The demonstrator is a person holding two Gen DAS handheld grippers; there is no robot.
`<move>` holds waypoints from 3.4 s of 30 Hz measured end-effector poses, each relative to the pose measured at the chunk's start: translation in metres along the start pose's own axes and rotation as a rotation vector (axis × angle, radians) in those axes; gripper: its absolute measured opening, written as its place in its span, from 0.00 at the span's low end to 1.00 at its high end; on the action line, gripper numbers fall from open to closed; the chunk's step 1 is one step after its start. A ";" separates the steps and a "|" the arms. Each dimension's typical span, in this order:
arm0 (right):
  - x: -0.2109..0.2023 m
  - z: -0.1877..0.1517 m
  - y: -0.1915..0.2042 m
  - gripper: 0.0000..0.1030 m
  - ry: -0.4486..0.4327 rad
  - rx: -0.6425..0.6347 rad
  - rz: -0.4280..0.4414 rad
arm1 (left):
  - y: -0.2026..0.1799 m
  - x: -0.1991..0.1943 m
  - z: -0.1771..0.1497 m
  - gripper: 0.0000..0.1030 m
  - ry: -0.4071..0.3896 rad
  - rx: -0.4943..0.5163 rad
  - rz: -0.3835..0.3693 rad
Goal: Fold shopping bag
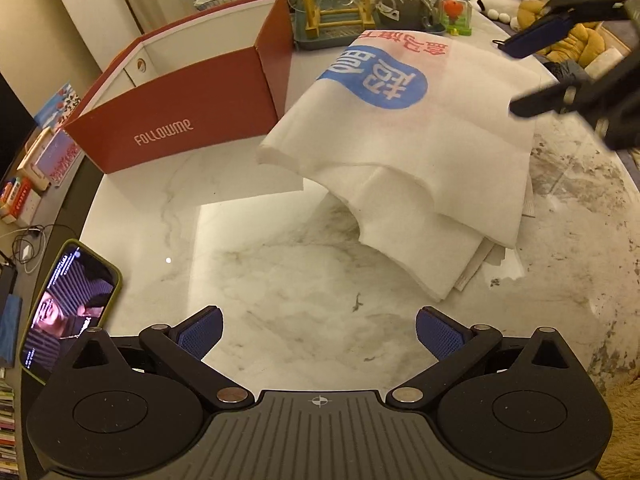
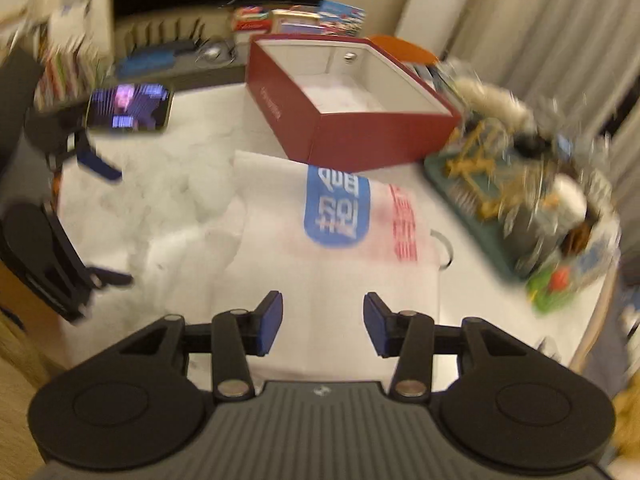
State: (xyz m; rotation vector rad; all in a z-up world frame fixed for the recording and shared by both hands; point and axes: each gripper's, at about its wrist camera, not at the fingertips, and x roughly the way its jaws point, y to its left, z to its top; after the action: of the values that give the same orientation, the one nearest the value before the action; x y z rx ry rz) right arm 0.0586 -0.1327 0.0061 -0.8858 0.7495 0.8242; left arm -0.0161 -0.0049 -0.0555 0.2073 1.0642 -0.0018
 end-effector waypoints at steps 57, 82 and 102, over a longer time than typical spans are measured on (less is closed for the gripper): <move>0.047 -0.015 0.048 0.29 0.184 0.027 0.180 | 0.011 -0.008 -0.010 1.00 0.028 0.040 -0.002; 0.064 -0.007 0.035 0.01 0.080 -0.087 0.074 | 0.017 -0.024 -0.022 1.00 0.012 -0.040 -0.069; -0.230 0.156 0.027 0.01 -0.218 -0.169 -0.092 | 0.062 -0.090 -0.015 1.00 -0.228 0.213 -0.050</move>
State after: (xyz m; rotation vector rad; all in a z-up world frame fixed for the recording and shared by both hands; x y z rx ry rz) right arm -0.0404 -0.0533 0.2544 -0.9555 0.4508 0.8950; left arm -0.0672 0.0495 0.0260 0.3641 0.8411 -0.1808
